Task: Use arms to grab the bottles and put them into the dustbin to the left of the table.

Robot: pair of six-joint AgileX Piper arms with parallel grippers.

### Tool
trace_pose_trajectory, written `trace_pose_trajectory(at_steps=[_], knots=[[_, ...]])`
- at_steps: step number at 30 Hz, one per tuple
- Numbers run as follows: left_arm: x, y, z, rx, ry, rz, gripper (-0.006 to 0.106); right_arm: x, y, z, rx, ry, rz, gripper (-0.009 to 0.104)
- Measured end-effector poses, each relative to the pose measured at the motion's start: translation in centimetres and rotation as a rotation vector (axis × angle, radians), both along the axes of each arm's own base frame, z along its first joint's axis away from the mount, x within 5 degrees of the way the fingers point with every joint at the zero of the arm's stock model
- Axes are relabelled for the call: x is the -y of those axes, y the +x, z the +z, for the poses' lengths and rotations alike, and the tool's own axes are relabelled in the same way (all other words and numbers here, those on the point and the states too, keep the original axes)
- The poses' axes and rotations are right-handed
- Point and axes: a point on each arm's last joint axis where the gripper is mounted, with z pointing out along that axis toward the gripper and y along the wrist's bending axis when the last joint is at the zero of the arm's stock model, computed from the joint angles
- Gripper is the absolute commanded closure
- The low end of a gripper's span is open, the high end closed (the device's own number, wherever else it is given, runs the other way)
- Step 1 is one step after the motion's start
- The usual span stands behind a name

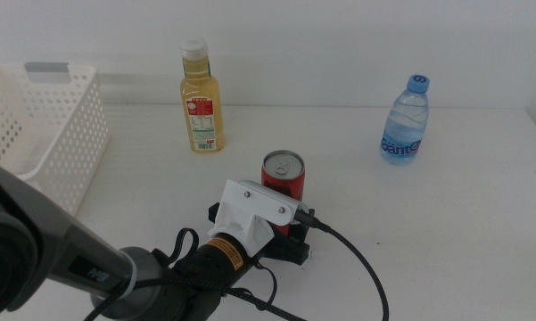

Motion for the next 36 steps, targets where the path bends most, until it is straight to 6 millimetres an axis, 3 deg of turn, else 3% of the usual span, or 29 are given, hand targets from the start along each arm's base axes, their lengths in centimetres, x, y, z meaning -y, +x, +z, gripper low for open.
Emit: trace_pose_trajectory(at_steps=[4,9,10,16,20,23,27,31,36], knots=[[-0.1,0.0,-0.1,-0.005,-0.001,0.012,0.021,0.0,0.0,0.0,0.0,0.0,0.0,0.004],[-0.1,0.1,-0.1,-0.006,0.001,0.014,0.056,0.0,0.0,0.0,0.0,0.0,0.0,0.004],[-0.1,0.0,-0.1,-0.006,0.005,0.011,0.102,0.0,0.0,0.0,0.0,0.0,0.0,0.004],[-0.1,-0.5,1.9,-0.095,0.029,-0.015,0.102,0.0,0.0,0.0,0.0,0.0,0.0,0.004],[-0.6,-0.5,6.4,-0.21,0.084,-0.023,0.102,0.0,0.0,0.0,0.0,0.0,0.0,0.004],[-1.4,0.8,10.9,-0.327,0.137,0.007,0.102,0.0,0.0,0.0,0.0,0.0,0.0,0.004],[-3.0,2.5,14.9,-0.515,0.238,0.048,0.102,0.0,0.0,0.0,0.0,0.0,0.0,0.004],[-5.9,3.7,18.4,-0.678,0.376,0.056,0.102,0.0,0.0,0.0,0.0,0.0,0.0,0.004],[-12.4,5.9,22.0,-0.724,0.447,0.117,0.102,0.0,0.0,0.0,0.0,0.0,0.0,0.004]])
